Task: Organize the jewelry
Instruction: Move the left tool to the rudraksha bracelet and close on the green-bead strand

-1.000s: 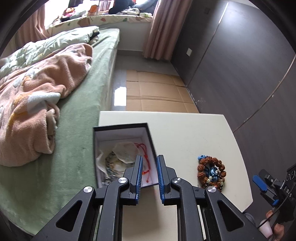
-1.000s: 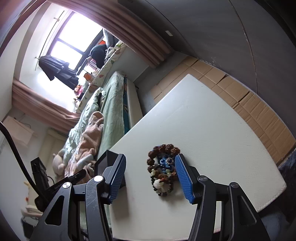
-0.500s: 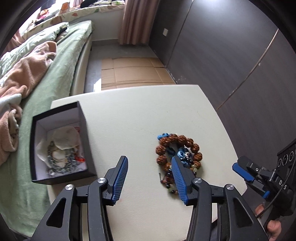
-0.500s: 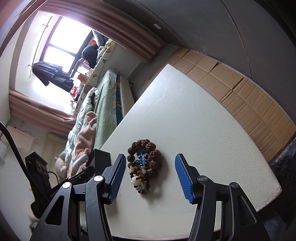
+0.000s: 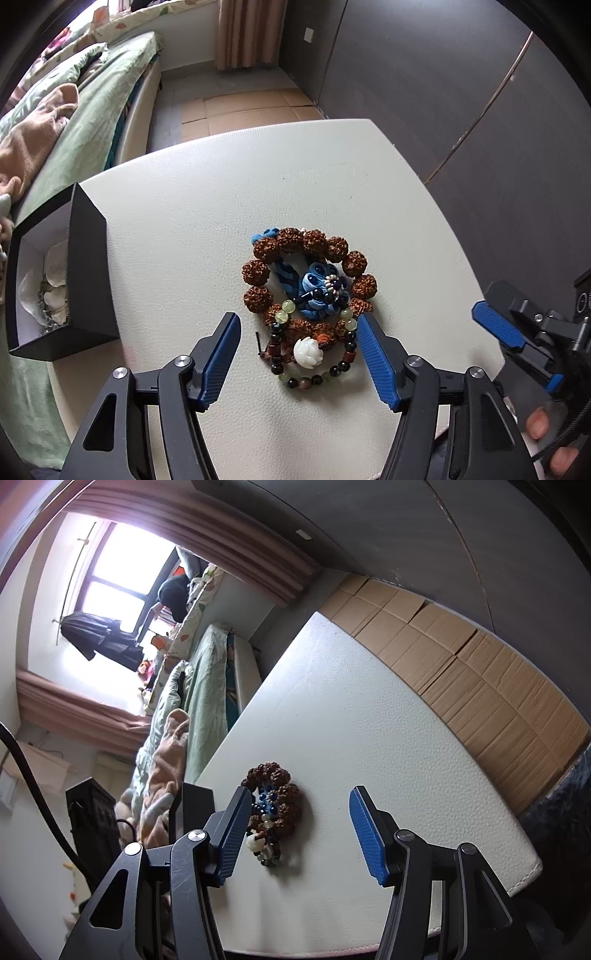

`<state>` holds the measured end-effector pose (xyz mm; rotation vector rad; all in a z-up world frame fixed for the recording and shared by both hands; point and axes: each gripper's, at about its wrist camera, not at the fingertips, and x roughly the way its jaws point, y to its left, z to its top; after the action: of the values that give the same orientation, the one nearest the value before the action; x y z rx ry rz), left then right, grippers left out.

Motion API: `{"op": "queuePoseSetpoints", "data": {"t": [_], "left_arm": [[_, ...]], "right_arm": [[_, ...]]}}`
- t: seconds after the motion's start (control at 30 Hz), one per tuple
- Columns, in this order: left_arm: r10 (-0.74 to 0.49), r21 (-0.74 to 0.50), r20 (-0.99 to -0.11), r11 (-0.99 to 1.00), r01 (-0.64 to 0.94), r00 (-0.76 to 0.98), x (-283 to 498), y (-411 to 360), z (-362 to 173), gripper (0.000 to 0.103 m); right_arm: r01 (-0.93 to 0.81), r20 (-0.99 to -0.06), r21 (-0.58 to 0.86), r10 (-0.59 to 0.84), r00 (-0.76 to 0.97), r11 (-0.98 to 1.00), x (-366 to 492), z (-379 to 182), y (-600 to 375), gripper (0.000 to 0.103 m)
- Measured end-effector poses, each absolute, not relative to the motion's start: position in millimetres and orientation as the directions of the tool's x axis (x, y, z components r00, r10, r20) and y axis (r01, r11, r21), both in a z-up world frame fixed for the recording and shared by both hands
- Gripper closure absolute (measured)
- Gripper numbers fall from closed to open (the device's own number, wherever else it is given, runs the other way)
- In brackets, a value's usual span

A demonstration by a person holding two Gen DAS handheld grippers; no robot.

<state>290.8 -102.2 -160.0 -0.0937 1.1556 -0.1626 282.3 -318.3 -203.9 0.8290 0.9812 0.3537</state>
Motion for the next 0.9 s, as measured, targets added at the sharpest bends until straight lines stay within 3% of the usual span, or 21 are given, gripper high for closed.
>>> {"op": "queuePoseSetpoints", "data": {"t": [0.23,0.53,0.6,0.63,0.9], "left_arm": [[-0.151,-0.173,-0.881,0.985,-0.009,0.449,292,-79,-164,0.037],[-0.175,-0.169,-0.887,0.984,0.054,0.428,294,-91,-174,0.078],[-0.161,-0.150,-0.888,0.987,0.059,0.430,292,-92,-172,0.082],[-0.154,-0.142,-0.887,0.988,0.060,0.436,291,-91,-169,0.095],[-0.204,-0.182,-0.861,0.979,0.092,0.466,279,-83,-141,0.095]], "right_arm": [[0.125,-0.594,0.757,0.595,0.541,0.641,280,-210,-329,0.047],[0.129,-0.600,0.752,0.591,0.540,0.646,282,-212,-328,0.047],[0.129,-0.603,0.751,0.593,0.534,0.648,282,-213,-326,0.047],[0.128,-0.605,0.749,0.592,0.532,0.651,283,-212,-325,0.047],[0.100,-0.602,0.740,0.590,0.538,0.665,280,-206,-318,0.047]]}}
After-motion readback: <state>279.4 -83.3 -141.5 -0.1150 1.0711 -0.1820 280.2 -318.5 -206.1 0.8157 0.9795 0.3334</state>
